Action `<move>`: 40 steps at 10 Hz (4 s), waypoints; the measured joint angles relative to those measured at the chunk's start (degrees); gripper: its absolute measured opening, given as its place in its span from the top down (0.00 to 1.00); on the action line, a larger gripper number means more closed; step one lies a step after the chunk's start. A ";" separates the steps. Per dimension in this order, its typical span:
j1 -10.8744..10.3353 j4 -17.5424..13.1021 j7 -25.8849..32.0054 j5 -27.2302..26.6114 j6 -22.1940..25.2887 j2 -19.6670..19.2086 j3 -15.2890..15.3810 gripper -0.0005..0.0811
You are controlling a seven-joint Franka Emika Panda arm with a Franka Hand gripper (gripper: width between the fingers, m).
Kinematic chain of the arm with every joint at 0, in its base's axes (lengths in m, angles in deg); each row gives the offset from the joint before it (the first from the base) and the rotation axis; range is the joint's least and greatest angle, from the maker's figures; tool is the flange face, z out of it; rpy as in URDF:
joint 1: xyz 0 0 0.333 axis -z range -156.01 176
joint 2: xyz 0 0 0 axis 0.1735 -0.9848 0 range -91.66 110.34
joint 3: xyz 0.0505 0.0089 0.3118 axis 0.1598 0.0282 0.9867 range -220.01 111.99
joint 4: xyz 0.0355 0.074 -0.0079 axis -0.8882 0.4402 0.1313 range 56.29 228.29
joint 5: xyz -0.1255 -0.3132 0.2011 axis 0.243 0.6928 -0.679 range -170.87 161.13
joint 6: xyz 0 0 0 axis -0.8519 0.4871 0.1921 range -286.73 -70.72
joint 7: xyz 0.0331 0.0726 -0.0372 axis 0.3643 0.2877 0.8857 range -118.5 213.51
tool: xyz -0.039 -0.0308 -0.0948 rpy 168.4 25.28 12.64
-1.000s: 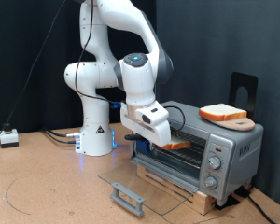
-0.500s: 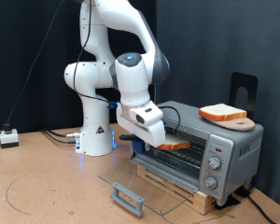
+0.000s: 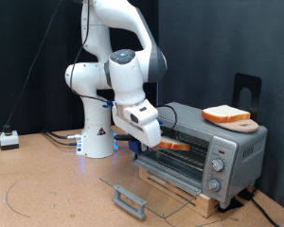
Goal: Make a piece of toast with the oven
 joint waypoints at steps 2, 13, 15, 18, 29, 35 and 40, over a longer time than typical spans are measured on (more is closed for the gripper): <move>0.00 -0.15 0.00 0.04 0.77 0.08 0.01 0.51; -1.55 2.03 -9.35 0.15 -3.04 -0.96 6.28 0.51; 1.30 2.13 -9.05 5.55 -3.11 -1.21 5.05 0.51; 5.08 1.45 -5.37 8.41 -0.75 -1.94 1.66 0.51; 6.80 -5.70 10.27 -13.76 18.82 2.36 -7.95 0.51; 6.65 -7.62 9.67 -17.50 23.64 6.43 -9.32 0.51; 0.89 -10.63 20.60 -23.02 33.82 7.19 -7.02 0.51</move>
